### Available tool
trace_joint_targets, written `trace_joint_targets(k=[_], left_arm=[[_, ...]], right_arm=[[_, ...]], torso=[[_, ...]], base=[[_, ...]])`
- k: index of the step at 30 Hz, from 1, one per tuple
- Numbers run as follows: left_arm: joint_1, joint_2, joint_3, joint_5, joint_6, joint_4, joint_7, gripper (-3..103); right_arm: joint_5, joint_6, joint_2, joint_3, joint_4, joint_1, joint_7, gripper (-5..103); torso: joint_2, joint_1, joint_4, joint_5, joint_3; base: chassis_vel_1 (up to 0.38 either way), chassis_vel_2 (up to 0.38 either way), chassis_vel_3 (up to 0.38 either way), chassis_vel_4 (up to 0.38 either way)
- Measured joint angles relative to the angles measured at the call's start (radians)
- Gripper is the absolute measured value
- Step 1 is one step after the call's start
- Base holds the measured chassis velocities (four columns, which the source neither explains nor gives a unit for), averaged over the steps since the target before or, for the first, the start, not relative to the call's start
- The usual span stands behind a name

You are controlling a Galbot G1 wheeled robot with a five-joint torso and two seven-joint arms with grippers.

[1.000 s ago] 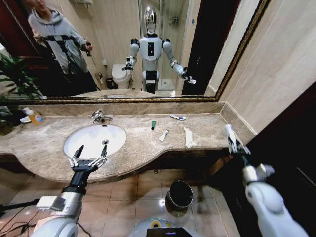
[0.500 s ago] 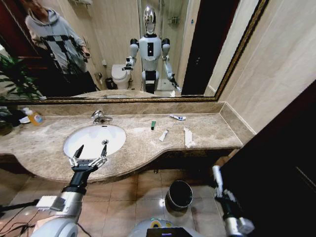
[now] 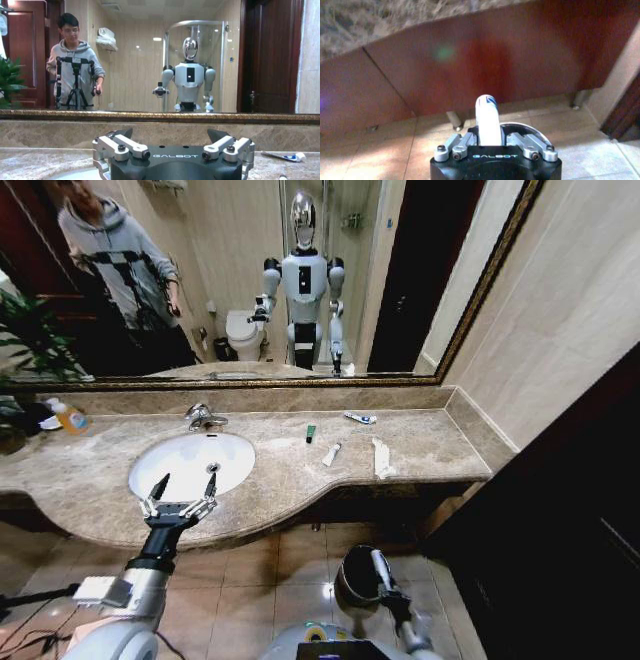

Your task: Pick up the trash from the sink and place it in the trash bin.

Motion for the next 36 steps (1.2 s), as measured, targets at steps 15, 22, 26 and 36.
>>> trace_joint_targets(k=[15, 22, 26, 36], left_arm=[[0.000, 0.000, 0.000, 0.000, 0.000, 0.000, 0.000, 100], [0.000, 0.000, 0.000, 0.000, 0.000, 0.000, 0.000, 100], [0.000, 0.000, 0.000, 0.000, 0.000, 0.000, 0.000, 100], [0.000, 0.000, 0.000, 0.000, 0.000, 0.000, 0.000, 100]], right_arm=[[-0.142, 0.026, 0.043, 0.023, -0.309, 0.165, -0.014, 25], [-0.134, 0.035, 0.040, 0.029, -0.329, 0.176, -0.022, 35], [-0.127, 0.045, 0.035, 0.032, -0.322, 0.175, -0.029, 51], [-0.105, 0.080, 0.033, 0.044, -0.244, 0.134, -0.035, 89]], torso=[[0.000, 0.000, -0.0002, 0.0000, 0.000], [0.000, 0.000, -0.0001, 0.0000, 0.000], [0.000, 0.000, -0.0001, 0.0000, 0.000], [0.000, 0.000, -0.0002, 0.0001, 0.000]], base=[[0.000, 0.000, 0.000, 0.000], [0.000, 0.000, 0.000, 0.000], [0.000, 0.000, 0.000, 0.000], [0.000, 0.000, 0.000, 0.000]])
